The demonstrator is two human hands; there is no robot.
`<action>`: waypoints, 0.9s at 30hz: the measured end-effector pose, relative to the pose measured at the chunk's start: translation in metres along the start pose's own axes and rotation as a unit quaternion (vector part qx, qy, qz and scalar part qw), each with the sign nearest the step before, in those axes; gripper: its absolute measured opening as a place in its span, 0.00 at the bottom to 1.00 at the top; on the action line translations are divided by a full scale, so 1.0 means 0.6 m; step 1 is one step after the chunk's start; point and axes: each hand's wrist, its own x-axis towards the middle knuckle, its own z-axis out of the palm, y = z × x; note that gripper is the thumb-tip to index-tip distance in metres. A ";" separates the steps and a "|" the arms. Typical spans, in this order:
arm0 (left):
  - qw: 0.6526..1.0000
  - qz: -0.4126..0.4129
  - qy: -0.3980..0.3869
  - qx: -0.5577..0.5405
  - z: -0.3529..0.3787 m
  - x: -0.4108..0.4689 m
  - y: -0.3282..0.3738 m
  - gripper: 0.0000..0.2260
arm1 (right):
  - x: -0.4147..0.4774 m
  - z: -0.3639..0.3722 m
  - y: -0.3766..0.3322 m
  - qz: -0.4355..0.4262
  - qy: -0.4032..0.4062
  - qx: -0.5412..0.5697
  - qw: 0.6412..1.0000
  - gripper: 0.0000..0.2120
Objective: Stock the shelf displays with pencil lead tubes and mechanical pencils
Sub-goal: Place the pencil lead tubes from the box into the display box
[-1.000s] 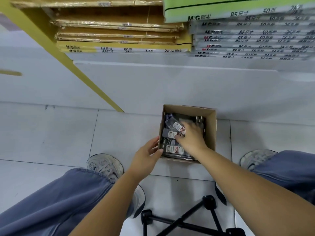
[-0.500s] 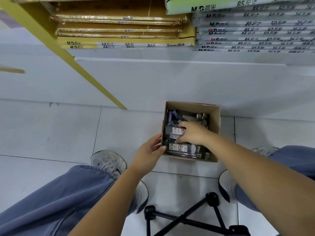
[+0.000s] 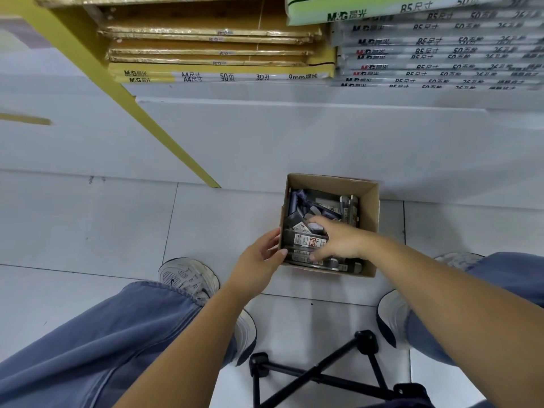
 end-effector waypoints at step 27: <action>1.000 0.007 0.018 0.009 0.004 0.002 0.003 0.21 | -0.058 -0.027 -0.030 -0.069 0.218 0.256 0.939 0.29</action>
